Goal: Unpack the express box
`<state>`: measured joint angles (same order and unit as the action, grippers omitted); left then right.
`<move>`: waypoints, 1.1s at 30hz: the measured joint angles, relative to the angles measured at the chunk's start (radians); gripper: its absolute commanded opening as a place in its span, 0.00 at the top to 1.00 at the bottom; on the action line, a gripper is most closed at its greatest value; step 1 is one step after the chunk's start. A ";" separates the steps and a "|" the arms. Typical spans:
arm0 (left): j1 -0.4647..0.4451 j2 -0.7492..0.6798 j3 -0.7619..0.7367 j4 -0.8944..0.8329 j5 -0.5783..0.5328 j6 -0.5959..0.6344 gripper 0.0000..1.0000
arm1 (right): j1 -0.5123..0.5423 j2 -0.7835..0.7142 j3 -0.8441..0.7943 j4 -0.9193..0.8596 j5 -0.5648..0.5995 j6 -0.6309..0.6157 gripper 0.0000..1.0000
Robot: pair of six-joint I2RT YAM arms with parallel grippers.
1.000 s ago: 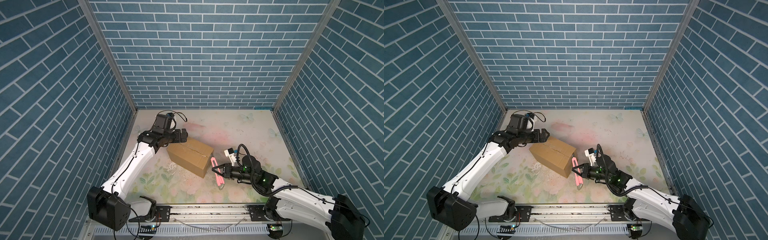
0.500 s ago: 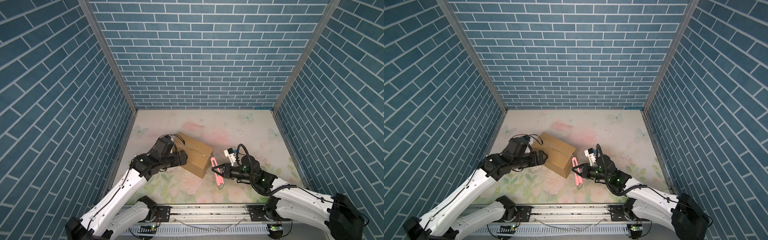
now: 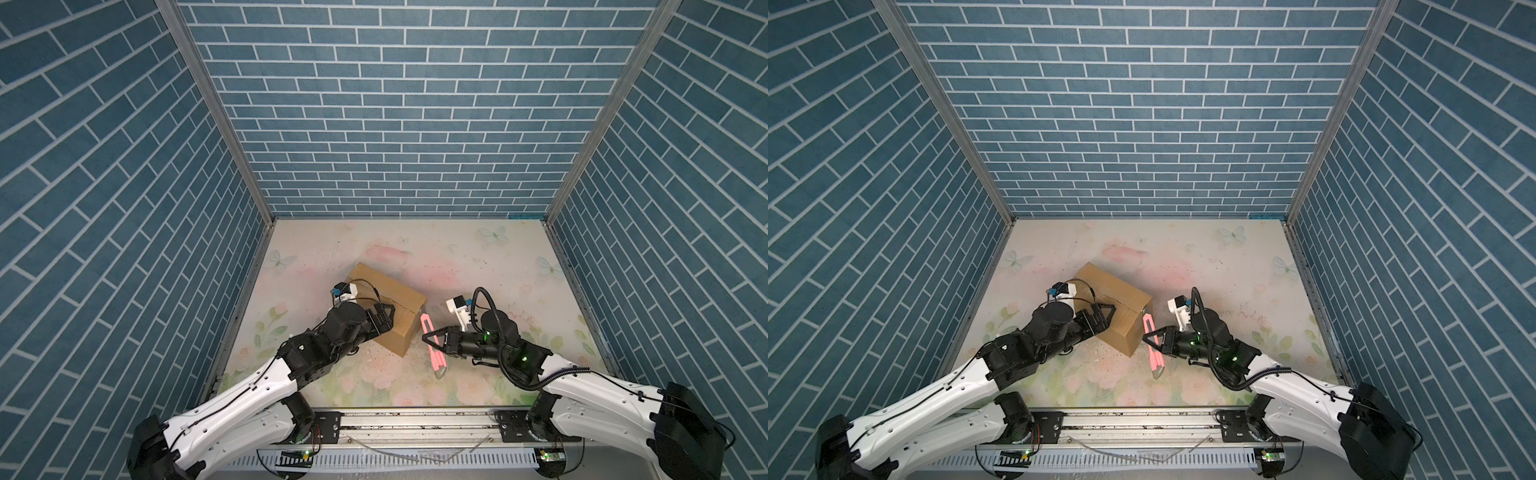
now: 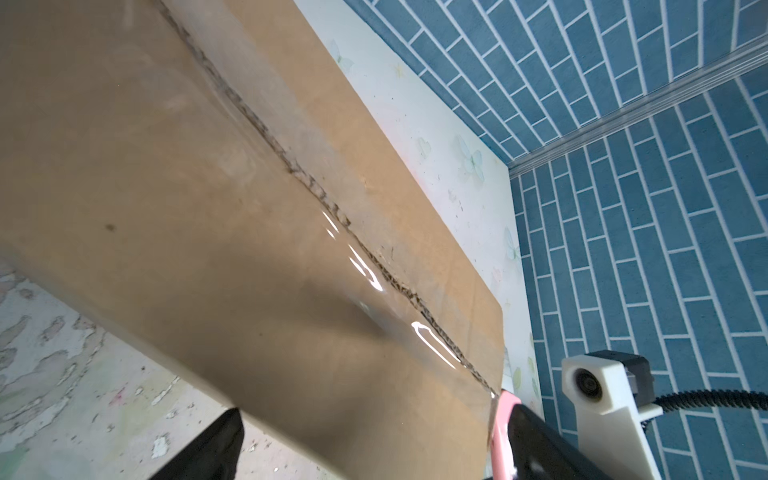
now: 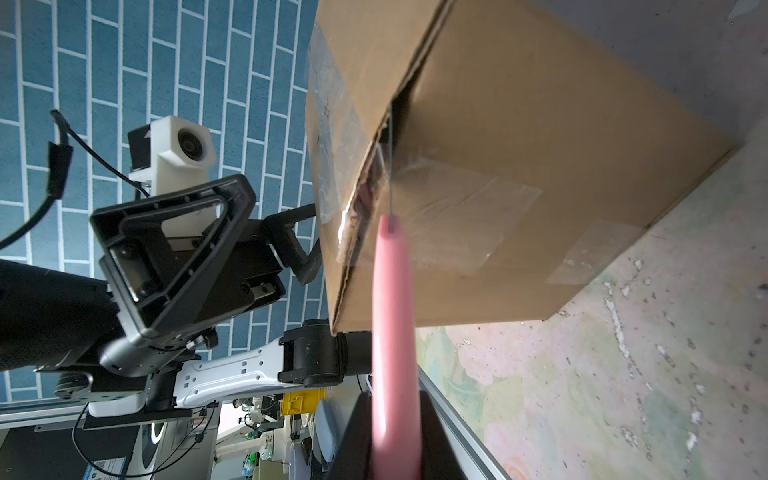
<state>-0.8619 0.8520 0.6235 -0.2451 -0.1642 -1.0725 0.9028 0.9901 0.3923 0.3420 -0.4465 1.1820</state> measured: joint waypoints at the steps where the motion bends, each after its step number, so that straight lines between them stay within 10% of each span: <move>1: -0.009 0.002 -0.008 0.021 -0.013 -0.011 0.00 | 0.000 0.000 0.000 0.000 -0.002 0.000 1.00; 33: -0.087 0.091 -0.075 0.278 -0.173 -0.087 0.00 | -0.001 0.089 0.000 0.150 -0.066 0.045 1.00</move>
<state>-0.9489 0.9432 0.5488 0.0326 -0.3374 -1.1599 0.9020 1.0790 0.3927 0.4923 -0.5121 1.2274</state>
